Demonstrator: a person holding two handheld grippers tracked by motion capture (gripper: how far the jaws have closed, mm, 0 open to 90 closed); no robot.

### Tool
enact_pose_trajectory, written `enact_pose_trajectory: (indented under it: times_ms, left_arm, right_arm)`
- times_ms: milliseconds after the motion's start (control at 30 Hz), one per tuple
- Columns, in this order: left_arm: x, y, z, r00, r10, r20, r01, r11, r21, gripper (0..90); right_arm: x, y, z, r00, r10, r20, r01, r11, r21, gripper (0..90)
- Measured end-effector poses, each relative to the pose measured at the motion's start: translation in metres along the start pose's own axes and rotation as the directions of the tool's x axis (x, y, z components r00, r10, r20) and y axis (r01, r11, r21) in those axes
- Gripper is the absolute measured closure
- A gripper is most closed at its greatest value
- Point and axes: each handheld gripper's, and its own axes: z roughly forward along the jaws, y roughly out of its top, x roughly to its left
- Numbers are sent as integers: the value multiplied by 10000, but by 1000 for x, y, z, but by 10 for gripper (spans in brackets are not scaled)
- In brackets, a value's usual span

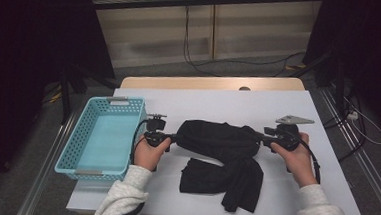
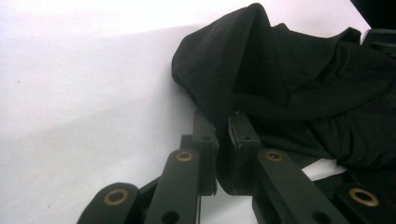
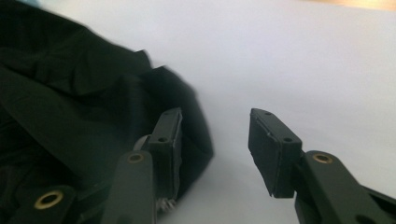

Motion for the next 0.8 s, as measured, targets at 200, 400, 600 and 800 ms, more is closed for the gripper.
enact_pose_trajectory:
  times_ms: [200,400,600,800]
  left_arm:
    - [0,0,0,10000,-12,57,12,10000,-5,837]
    - [0,1,-3,9998,-11,178,11,10000,-26,838]
    - [3,3,-4,9994,-209,276,211,9997,-79,839]
    - [2,2,12,9985,-349,425,340,9992,217,835]
  right_arm:
    - [16,4,23,9979,-322,-554,347,9984,450,726]
    - [16,10,10,9986,-59,-520,59,10000,2,876]
    - [-3,7,-28,9988,353,334,-335,9979,-551,878]
    - [-19,-22,-50,9949,828,574,-821,9965,-143,878]
